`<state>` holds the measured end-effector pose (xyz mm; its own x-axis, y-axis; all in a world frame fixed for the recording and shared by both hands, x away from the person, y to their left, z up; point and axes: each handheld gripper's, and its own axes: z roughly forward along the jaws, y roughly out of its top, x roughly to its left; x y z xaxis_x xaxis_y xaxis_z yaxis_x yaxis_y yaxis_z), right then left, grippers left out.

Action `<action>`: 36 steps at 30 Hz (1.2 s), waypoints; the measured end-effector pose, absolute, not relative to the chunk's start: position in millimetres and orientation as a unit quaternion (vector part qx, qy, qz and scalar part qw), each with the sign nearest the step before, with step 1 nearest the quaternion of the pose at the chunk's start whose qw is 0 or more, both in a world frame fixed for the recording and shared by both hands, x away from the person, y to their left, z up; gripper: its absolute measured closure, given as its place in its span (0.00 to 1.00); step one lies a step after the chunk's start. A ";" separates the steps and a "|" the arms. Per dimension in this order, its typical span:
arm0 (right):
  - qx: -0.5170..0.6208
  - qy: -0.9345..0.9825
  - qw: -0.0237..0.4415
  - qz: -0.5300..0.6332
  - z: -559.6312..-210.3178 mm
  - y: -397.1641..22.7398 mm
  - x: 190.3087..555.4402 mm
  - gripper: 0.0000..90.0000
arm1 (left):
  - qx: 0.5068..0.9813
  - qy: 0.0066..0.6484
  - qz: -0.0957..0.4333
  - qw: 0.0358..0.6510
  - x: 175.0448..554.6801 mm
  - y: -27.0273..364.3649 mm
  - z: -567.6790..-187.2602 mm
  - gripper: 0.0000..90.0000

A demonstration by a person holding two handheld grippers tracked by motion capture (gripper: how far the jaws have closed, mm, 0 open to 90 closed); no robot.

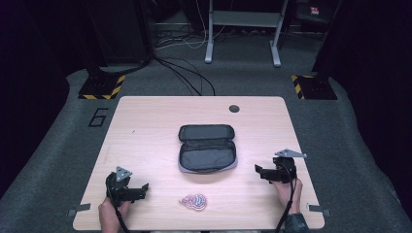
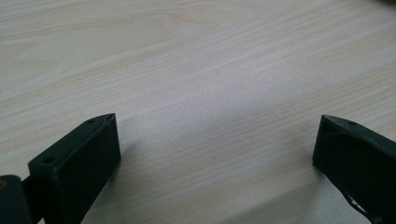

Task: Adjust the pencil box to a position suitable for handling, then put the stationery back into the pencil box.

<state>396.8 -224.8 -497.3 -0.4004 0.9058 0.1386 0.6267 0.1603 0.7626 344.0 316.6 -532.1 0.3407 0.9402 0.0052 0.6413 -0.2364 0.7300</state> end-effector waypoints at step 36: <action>0.527 0.749 0.228 0.330 -528.3 -254.1 385.9 0.11 | 0.831 0.358 0.160 0.394 337.8 277.3 -504.3 0.06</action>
